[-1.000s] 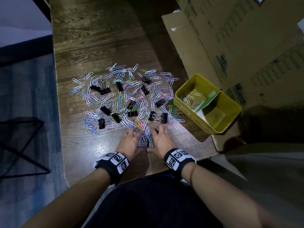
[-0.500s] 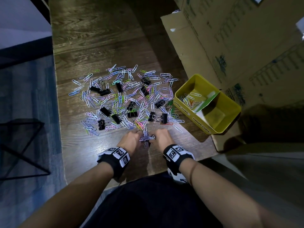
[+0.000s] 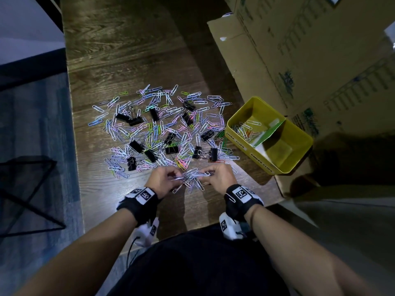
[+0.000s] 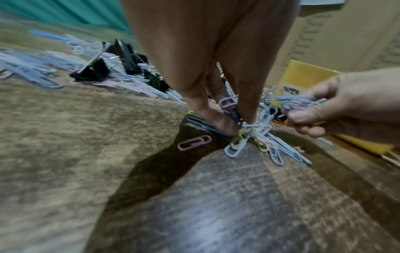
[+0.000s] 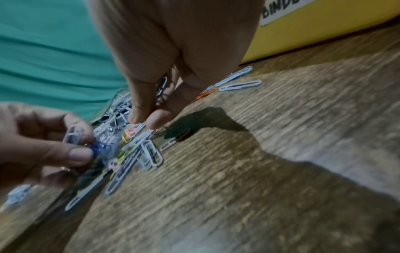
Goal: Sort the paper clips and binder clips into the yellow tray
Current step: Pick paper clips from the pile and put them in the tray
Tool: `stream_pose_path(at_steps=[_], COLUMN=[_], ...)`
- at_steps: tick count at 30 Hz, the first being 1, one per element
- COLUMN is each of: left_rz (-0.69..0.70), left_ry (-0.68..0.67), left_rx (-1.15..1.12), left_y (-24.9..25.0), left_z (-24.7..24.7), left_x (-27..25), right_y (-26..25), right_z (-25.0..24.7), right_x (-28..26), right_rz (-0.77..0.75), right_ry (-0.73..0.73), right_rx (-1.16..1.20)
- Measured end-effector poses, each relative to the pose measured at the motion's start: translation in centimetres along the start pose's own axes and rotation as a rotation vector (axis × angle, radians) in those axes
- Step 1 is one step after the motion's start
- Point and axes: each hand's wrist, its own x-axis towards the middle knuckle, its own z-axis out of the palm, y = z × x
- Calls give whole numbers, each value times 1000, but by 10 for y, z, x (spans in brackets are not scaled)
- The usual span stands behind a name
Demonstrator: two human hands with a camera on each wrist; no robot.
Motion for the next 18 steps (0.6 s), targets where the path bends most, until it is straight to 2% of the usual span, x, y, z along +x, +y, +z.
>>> stream_pose_path(at_steps=[3,7,10,13,18], left_rz=[-96,-88,-61,43,180], left_ry=[-45,-65,-72,-102,-149], left_rx=[-302,-516,-524,-513,-442], left_y=[2,23,55,98,173], left_z=[-10,-31,-43,-45,-16], left_x=[-2,-2,5,24,70], right_y=[-1,-13,-27,-42,-52], right_z=[-11,-29,-48,-71,-110], right_x=[-4,-18,-31,-44,-44], right_rz=[-28,-35,-87,-145,-229], right_ry=[38,92,144,254,476], right_rx=[90,283,412,610,682])
